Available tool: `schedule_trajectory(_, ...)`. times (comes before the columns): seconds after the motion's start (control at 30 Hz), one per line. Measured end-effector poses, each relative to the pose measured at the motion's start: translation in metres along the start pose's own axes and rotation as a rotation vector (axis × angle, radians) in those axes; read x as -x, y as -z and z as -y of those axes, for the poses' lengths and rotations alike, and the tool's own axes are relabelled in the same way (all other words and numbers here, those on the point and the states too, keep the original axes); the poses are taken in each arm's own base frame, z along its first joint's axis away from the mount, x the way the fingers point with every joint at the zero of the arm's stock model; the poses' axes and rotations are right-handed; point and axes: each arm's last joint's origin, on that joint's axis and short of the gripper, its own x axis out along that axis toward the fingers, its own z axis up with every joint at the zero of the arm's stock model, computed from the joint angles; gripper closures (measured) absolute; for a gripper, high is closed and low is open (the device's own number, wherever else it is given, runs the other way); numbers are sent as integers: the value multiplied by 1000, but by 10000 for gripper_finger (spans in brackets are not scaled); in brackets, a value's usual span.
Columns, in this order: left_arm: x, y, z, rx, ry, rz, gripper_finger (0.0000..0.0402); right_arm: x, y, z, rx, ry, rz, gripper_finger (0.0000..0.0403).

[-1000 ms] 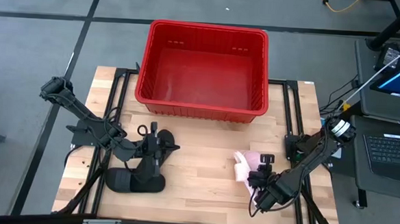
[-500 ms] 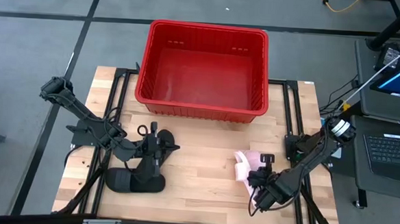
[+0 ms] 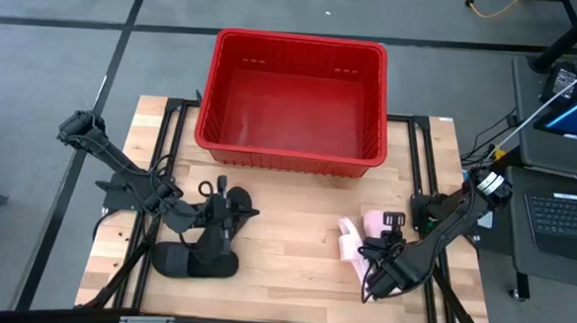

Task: Pick and place slides into bin
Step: Put the right pink slide into the red container

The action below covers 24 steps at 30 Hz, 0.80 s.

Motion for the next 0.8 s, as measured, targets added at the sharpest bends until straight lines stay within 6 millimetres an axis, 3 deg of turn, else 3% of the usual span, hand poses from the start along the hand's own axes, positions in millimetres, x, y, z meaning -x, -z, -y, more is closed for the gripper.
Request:
schedule_trajectory(0.3,0,-1,0,-78,0,5,400,40,-8,14,-71,9,82,392)
schedule_trajectory(0.53,0,-1,0,-94,0,11,400,69,-21,29,-150,3,249,392)
schedule_trajectory(0.8,0,-2,0,-130,0,19,400,87,-39,54,-215,71,389,392)
